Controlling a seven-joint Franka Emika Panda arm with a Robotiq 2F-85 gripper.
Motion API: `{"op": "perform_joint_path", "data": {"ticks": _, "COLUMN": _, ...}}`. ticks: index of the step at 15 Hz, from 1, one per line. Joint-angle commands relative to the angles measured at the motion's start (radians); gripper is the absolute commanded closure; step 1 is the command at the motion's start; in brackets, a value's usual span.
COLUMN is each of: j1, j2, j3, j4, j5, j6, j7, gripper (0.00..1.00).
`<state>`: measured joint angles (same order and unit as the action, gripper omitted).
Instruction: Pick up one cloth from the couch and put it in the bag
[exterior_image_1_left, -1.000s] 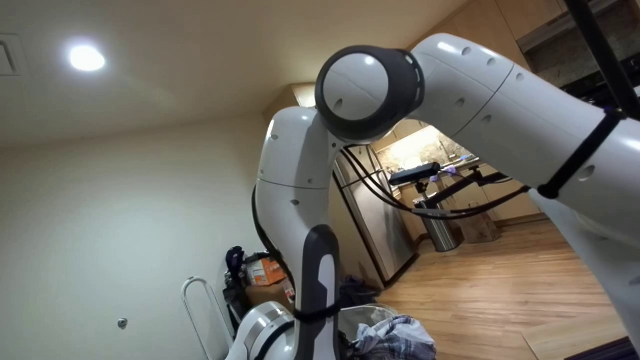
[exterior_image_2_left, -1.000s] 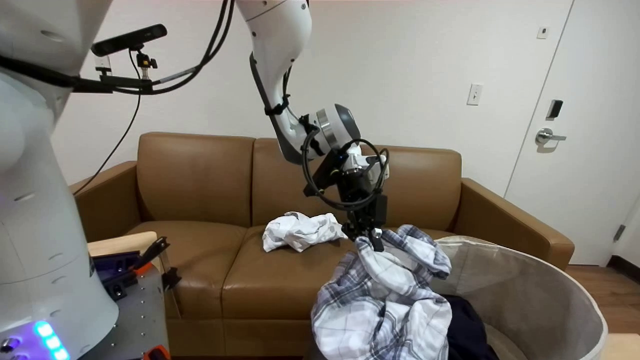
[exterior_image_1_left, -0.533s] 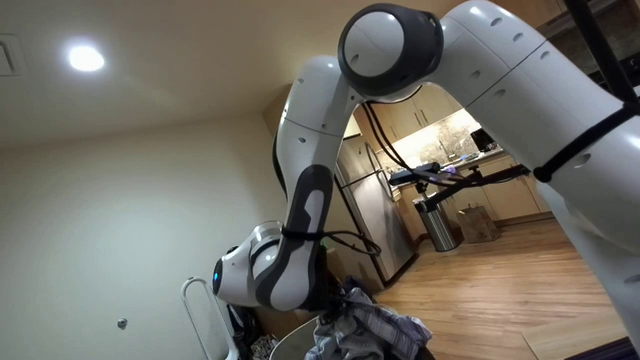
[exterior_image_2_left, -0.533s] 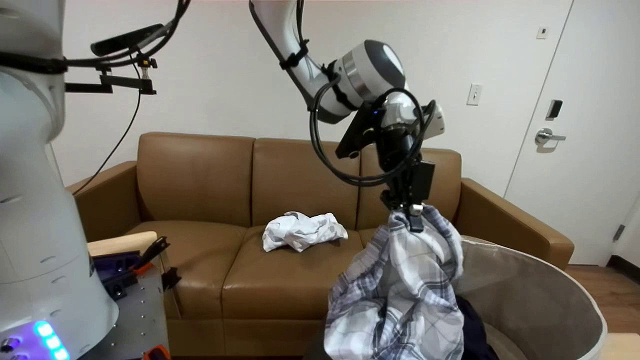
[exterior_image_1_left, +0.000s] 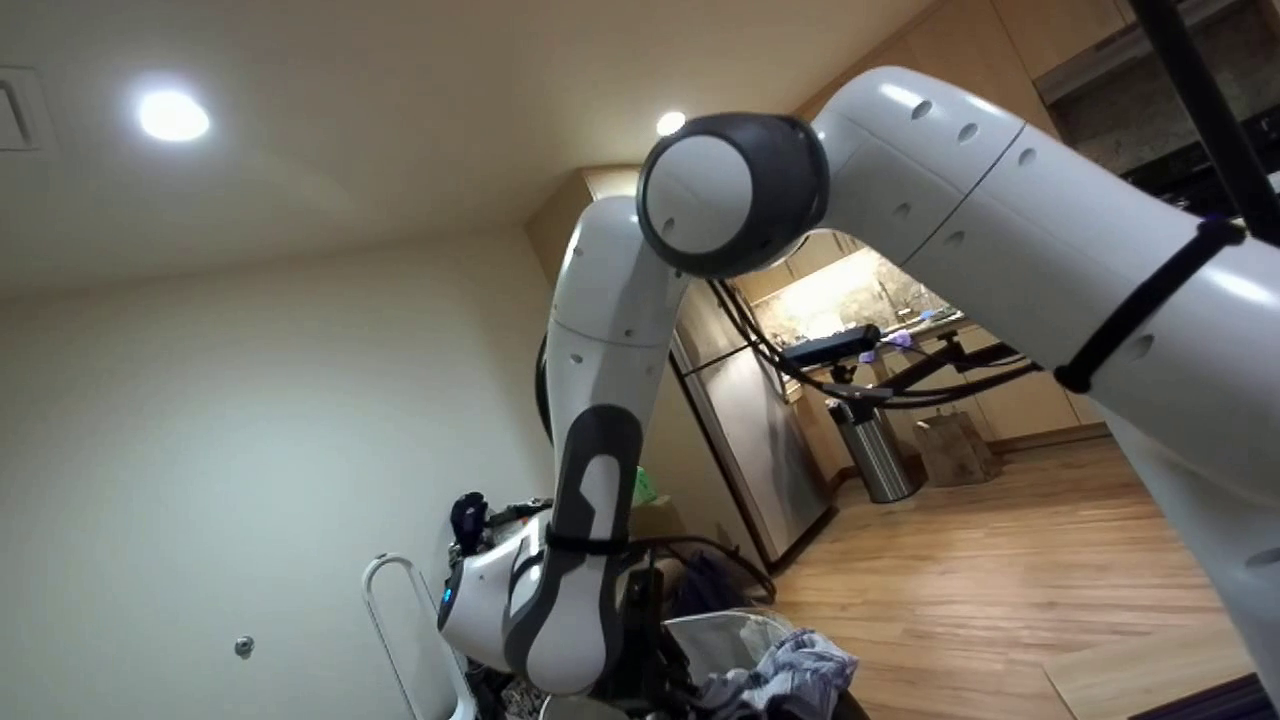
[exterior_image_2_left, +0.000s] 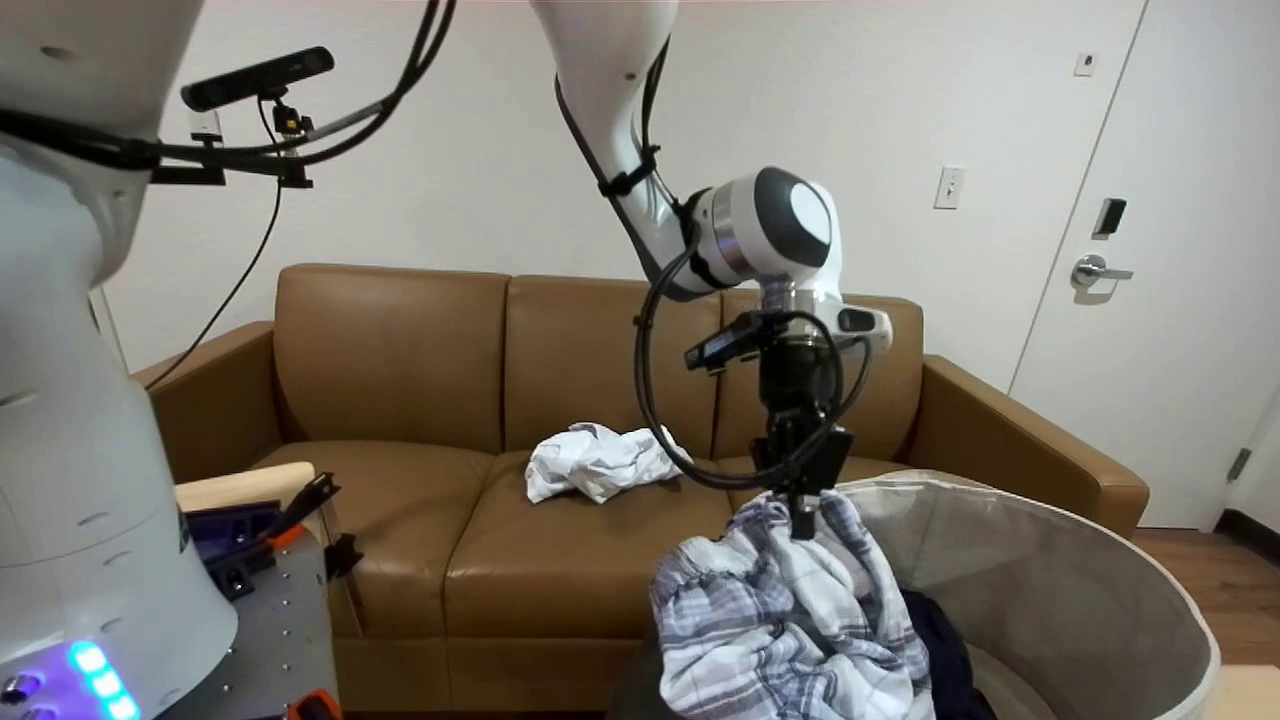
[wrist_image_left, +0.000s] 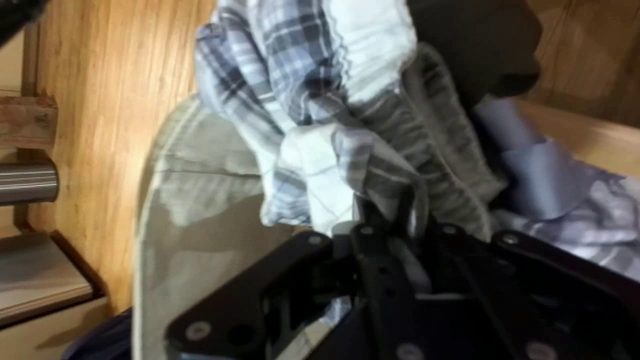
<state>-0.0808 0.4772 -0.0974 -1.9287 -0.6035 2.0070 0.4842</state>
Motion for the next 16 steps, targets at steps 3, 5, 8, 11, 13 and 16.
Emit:
{"op": "perform_joint_path", "data": {"ticks": 3, "j1": 0.078, "j2": 0.025, "j3": -0.035, "j4": -0.012, "j5": 0.033, "j6": -0.028, "j7": -0.031, "gripper": 0.36}}
{"op": "perform_joint_path", "data": {"ticks": 5, "j1": 0.108, "j2": -0.02, "j3": -0.052, "j4": -0.039, "j5": 0.021, "j6": -0.041, "j7": 0.014, "gripper": 0.23}}
{"op": "perform_joint_path", "data": {"ticks": 8, "j1": 0.11, "j2": -0.064, "j3": -0.053, "j4": -0.058, "j5": 0.034, "j6": -0.052, "j7": -0.033, "gripper": 0.04}}
{"op": "perform_joint_path", "data": {"ticks": 11, "j1": 0.08, "j2": -0.101, "j3": -0.038, "j4": -0.082, "j5": 0.063, "j6": -0.01, "j7": -0.118, "gripper": 0.0}}
{"op": "perform_joint_path", "data": {"ticks": 13, "j1": 0.114, "j2": -0.118, "j3": -0.048, "j4": -0.089, "j5": 0.014, "j6": -0.065, "j7": -0.085, "gripper": 0.0}}
{"op": "perform_joint_path", "data": {"ticks": 16, "j1": 0.191, "j2": -0.102, "j3": -0.026, "j4": -0.089, "j5": -0.1, "j6": -0.2, "j7": -0.02, "gripper": 0.0}}
